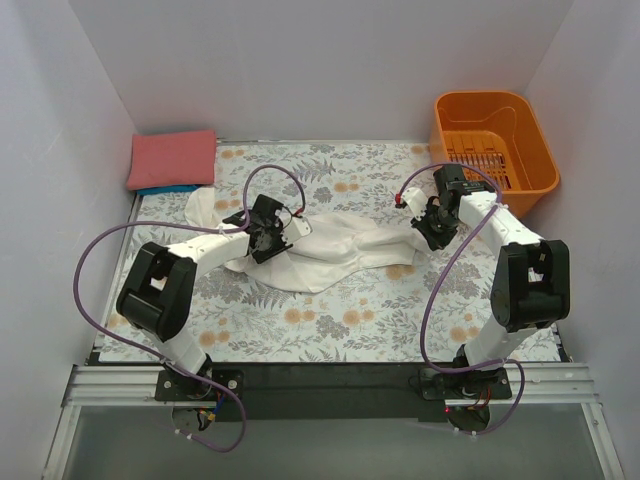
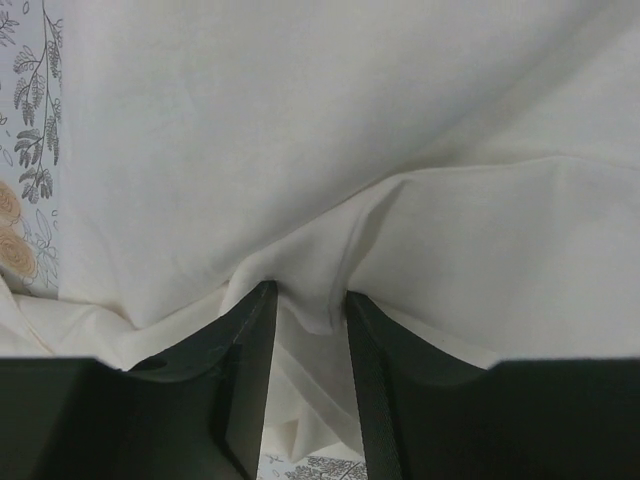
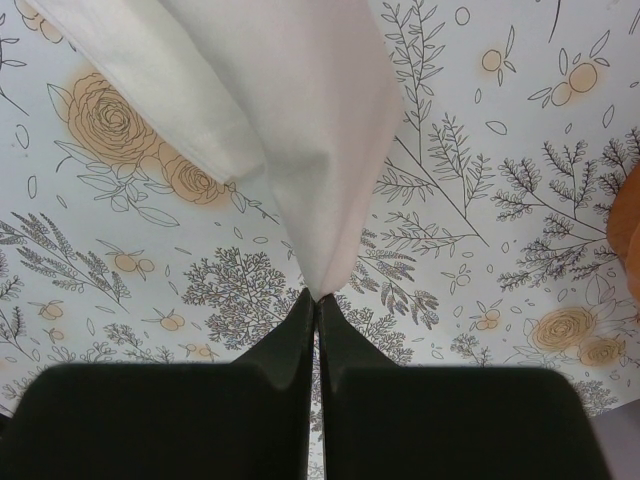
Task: Fold and stack the t-shirts
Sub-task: Flatten the tshirt out
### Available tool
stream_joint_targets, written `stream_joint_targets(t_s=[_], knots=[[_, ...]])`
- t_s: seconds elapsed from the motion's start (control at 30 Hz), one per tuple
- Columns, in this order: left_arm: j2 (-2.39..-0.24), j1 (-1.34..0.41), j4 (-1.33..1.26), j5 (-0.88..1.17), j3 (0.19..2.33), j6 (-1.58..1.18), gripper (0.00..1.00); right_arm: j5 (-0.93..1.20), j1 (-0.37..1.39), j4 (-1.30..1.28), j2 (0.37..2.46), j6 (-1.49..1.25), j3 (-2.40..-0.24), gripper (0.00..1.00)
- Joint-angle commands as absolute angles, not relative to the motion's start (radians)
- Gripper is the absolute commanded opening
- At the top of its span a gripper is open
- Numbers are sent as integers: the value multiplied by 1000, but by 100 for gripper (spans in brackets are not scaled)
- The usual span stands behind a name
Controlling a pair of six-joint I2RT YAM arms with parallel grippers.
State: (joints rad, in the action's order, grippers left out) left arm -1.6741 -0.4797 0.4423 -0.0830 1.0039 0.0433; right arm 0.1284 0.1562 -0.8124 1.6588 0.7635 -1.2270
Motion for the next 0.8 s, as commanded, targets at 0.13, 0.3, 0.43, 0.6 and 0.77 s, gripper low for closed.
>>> stream_joint_targets(t_s=[0.13, 0.3, 0.43, 0.6, 0.77], knots=[[-1638, -453, 380, -153, 1046, 123, 22, 123, 150, -821, 1655, 761, -1241, 1], [-1640, -420, 411, -138, 1094, 150, 4, 126, 149, -821, 1655, 761, -1238, 1], [-1640, -385, 437, -101, 1144, 143, 0, 127, 147, -821, 1655, 759, -1244, 1], [-1638, -318, 517, -40, 1221, 111, 0, 156, 149, -825, 1660, 741, -1265, 1], [-1661, -210, 570, -22, 1298, 80, 0, 259, 147, -862, 1667, 697, -1295, 1]])
